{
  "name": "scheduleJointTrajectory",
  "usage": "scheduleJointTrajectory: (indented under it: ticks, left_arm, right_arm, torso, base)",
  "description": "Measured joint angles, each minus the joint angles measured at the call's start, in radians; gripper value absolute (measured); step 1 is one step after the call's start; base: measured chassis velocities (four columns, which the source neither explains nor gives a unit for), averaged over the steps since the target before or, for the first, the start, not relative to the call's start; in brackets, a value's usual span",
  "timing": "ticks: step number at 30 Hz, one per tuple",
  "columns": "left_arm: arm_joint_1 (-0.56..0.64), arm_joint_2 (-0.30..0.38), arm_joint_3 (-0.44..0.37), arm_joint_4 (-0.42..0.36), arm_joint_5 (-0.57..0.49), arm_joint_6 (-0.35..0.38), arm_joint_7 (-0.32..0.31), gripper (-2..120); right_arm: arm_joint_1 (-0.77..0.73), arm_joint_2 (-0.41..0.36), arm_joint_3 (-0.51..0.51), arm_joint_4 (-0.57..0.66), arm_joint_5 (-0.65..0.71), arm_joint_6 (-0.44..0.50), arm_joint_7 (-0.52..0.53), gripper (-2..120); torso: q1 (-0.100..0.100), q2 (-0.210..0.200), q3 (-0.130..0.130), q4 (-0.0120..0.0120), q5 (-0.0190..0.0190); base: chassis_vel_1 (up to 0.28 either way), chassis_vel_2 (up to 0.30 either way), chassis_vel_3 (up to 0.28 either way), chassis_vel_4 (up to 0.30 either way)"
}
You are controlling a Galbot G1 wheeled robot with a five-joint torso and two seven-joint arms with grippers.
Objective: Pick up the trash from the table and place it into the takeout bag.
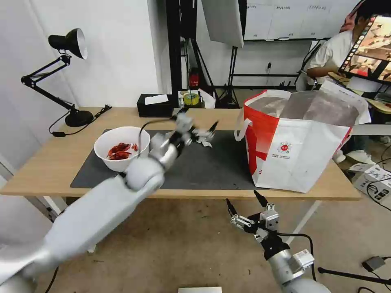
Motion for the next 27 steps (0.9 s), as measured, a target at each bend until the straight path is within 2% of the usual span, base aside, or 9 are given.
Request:
scheduleJointTrajectory:
  ticks: [1,5,8,10,12,13,14,20,27]
  left_arm:
    - [0.0,0.0,0.0,0.0,0.0,0.0,0.0,114]
    - [0.19,0.037,-0.166,-0.075,0.06,-0.009,0.029,109]
    - [0.218,0.042,-0.19,-0.083,0.07,-0.013,0.034,109]
    - [0.275,0.053,-0.239,-0.1,0.085,-0.025,0.037,103]
    - [0.398,0.069,-0.32,-0.131,0.105,-0.045,0.043,101]
    - [0.398,0.069,-0.32,-0.131,0.105,-0.045,0.043,101]
    - [0.476,0.07,-0.38,-0.148,0.131,-0.062,0.042,100]
    - [0.716,0.002,-0.579,-0.176,0.214,-0.125,0.041,100]
    - [0.847,-0.037,-0.693,-0.179,0.222,-0.18,0.04,100]
  right_arm:
    - [0.0,0.0,0.0,0.0,0.0,0.0,0.0,100]
    - [0.01,-0.007,0.002,-0.002,0.003,0.007,0.0,100]
    - [0.011,-0.008,0.003,-0.002,0.003,0.008,0.0,100]
    - [0.012,-0.012,0.004,-0.002,0.005,0.012,0.0,100]
    - [0.013,-0.016,0.014,-0.003,0.008,0.023,0.001,100]
    - [0.013,-0.016,0.014,-0.003,0.008,0.023,0.001,100]
    - [0.014,-0.015,0.022,-0.003,0.008,0.03,0.001,100]
    - [0.015,-0.004,0.046,-0.013,0.008,0.049,0.01,100]
    - [-0.01,0.006,0.095,-0.018,0.007,0.091,0.025,100]
  torso:
    - [0.0,0.0,0.0,0.0,0.0]
    - [0.0,0.0,0.0,-0.0003,0.0]
    - [0.0,0.0,0.0,-0.0002,0.0001]
    - [0.0,0.0,0.0,-0.0003,0.0008]
    - [0.0,0.0,0.0,0.0001,0.0]
    - [0.0,0.0,0.0,0.0001,0.0]
    - [0.0,0.0,0.0,-0.0004,0.0007]
    - [0.0,0.0,0.0,-0.0001,0.0003]
    - [0.0,0.0,0.0,-0.0001,0.0007]
  base:
    - [0.0,0.0,0.0,0.0]
    - [0.0,0.0,0.0,0.0]
    - [0.0,0.0,0.0,0.0]
    - [0.0,0.0,0.0,0.0]
    - [0.0,0.0,0.0,0.0]
    - [0.0,0.0,0.0,0.0]
    - [0.0,0.0,0.0,0.0]
    - [0.0,0.0,0.0,0.0]
    - [0.0,0.0,0.0,0.0]
